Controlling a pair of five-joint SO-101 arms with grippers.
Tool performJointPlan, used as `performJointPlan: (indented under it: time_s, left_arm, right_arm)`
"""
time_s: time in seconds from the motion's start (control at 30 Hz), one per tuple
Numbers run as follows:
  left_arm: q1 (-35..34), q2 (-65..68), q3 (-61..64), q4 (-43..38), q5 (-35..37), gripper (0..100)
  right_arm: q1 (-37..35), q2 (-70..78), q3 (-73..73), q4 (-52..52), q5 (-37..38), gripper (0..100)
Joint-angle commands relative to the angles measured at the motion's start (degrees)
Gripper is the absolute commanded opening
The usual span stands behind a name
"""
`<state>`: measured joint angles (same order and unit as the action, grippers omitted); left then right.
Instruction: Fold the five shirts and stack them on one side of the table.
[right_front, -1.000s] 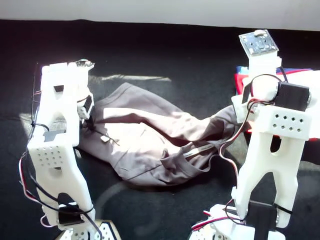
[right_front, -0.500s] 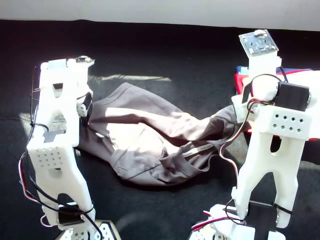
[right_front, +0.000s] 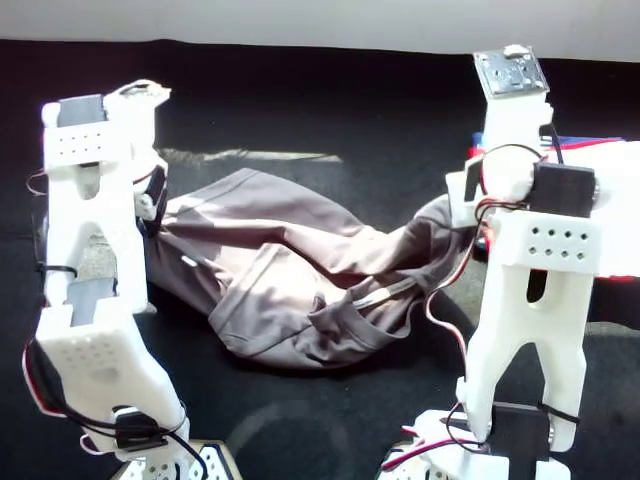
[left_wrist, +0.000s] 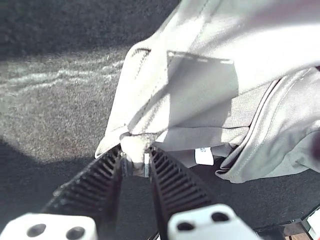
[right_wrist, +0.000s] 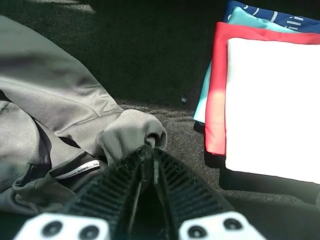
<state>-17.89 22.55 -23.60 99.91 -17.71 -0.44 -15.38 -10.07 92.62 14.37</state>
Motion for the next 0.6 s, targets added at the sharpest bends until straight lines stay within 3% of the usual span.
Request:
performJointPlan:
  time_s: [0.0,0.13,0.3,0.57]
  left_arm:
    - [-2.6,-6.8,6.2,0.6,-0.6,3]
    - [-2.9,-11.3,23.8,-1.0,-3.6,2]
    - [-3.9,-16.7,41.2,-12.3,-4.2,2]
    - [-4.0,-26.0,47.5,-14.9,-4.2,3]
  right_arm:
    - [-1.5,-0.1,1.8,-2.4,-1.9,8.7]
    - [-2.2,2.5,5.4,-5.1,-2.4,15.6]
    - [-5.7,1.0,6.3,-8.6,-6.8,15.6]
    - [-21.8,5.2,15.7,-18.6,-10.3,15.6]
